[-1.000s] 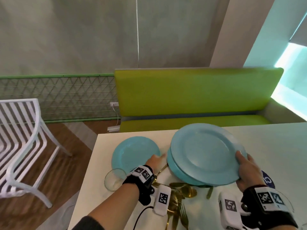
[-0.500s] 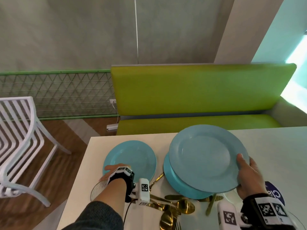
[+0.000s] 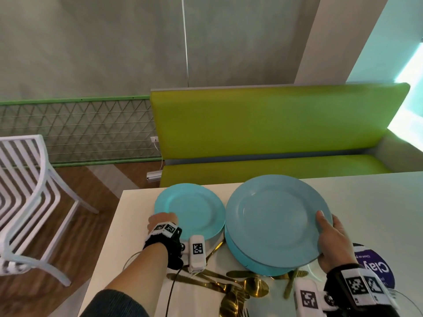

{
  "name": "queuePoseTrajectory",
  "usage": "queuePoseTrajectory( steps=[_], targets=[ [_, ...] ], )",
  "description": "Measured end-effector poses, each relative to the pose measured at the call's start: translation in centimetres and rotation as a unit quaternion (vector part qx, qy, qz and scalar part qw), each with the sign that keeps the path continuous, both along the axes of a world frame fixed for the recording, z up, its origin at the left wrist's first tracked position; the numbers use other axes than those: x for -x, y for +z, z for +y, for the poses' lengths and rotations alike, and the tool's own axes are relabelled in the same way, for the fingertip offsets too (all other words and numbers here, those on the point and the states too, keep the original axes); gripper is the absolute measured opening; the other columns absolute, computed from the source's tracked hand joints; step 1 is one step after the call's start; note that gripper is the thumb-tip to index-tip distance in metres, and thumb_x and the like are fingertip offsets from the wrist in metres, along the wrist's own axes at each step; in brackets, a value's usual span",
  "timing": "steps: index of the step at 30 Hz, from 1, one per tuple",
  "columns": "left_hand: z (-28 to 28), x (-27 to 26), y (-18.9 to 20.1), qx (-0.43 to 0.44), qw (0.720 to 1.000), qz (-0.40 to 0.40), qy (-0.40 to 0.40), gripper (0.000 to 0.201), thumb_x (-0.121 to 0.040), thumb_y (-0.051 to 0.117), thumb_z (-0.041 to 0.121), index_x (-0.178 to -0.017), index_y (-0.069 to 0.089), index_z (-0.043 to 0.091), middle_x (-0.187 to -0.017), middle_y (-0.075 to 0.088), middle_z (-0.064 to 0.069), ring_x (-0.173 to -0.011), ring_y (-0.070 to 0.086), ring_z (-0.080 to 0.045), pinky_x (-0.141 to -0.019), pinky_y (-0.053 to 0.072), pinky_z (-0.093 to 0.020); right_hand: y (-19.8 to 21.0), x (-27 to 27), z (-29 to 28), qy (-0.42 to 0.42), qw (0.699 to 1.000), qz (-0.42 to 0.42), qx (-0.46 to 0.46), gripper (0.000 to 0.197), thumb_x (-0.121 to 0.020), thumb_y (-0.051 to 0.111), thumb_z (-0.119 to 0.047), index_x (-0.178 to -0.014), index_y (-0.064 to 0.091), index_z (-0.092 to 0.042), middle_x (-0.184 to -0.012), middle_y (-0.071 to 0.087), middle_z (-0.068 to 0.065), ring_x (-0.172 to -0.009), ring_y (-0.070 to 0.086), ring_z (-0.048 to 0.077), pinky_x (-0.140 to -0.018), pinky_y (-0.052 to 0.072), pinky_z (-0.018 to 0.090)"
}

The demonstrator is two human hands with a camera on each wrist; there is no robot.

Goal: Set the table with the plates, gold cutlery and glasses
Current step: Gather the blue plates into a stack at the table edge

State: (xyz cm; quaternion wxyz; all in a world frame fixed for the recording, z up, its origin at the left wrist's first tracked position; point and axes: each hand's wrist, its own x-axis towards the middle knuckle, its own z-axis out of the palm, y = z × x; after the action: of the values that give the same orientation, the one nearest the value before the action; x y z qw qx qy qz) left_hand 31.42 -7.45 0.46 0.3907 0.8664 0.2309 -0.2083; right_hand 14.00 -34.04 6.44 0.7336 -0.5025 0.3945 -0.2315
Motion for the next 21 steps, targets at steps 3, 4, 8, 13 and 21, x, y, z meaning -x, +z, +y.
queuePoseTrajectory(
  steps=[3, 4, 8, 13, 21],
  targets=[
    [-0.6, -1.5, 2.5, 0.073, 0.99, -0.053, 0.111, 0.042, -0.095, 0.041, 0.009, -0.133, 0.041, -0.009, -0.138, 0.046, -0.027, -0.127, 0.046, -0.041, -0.103, 0.039, -0.041, 0.1, -0.9, 0.4, 0.003, 1.0, -0.004, -0.006, 0.03, -0.1, 0.041, -0.02, -0.128, 0.048, -0.011, -0.089, 0.059, 0.001, -0.073, 0.055, 0.017, -0.063, 0.047, 0.034],
    [-0.7, -1.7, 3.3, 0.086, 0.988, -0.066, 0.113, 0.042, -0.095, 0.041, 0.008, -0.133, 0.04, -0.009, -0.138, 0.046, -0.028, -0.126, 0.046, -0.042, -0.101, 0.038, -0.041, 0.1, -1.3, 0.6, 0.005, 1.0, -0.005, -0.009, 0.031, -0.1, 0.042, -0.02, -0.129, 0.047, -0.01, -0.087, 0.058, 0.0, -0.072, 0.055, 0.017, -0.064, 0.047, 0.035],
    [-0.8, -2.1, 4.0, 0.189, 0.966, -0.117, 0.132, 0.037, -0.093, 0.041, 0.013, -0.124, 0.047, -0.007, -0.125, 0.055, -0.03, -0.112, 0.055, -0.042, -0.092, 0.045, -0.043, 0.3, -2.8, 1.2, 0.015, 1.0, 0.0, -0.019, 0.029, -0.099, 0.043, -0.022, -0.126, 0.049, -0.01, -0.089, 0.06, 0.002, -0.072, 0.056, 0.018, -0.066, 0.049, 0.036],
    [-1.0, -1.1, 5.1, 0.32, 0.932, -0.126, 0.118, 0.022, -0.093, 0.041, 0.01, -0.112, 0.046, 0.001, -0.098, 0.062, -0.016, -0.087, 0.06, -0.032, -0.07, 0.051, -0.037, 0.9, -4.6, 2.4, 0.025, 1.0, 0.0, -0.007, 0.015, -0.099, 0.043, -0.021, -0.112, 0.049, -0.016, -0.085, 0.059, 0.003, -0.069, 0.055, 0.017, -0.061, 0.048, 0.031],
    [-2.3, 1.7, 6.1, 0.406, 0.906, -0.107, 0.057, 0.038, -0.1, 0.035, 0.038, -0.12, 0.053, 0.01, -0.118, 0.06, -0.01, -0.108, 0.059, -0.03, -0.093, 0.048, -0.043, 0.8, -6.0, 3.7, 0.041, 0.994, 0.029, 0.099, 0.028, -0.097, 0.047, -0.02, -0.122, 0.051, -0.007, -0.102, 0.06, 0.009, -0.084, 0.056, 0.024, -0.079, 0.049, 0.037]
  ],
)
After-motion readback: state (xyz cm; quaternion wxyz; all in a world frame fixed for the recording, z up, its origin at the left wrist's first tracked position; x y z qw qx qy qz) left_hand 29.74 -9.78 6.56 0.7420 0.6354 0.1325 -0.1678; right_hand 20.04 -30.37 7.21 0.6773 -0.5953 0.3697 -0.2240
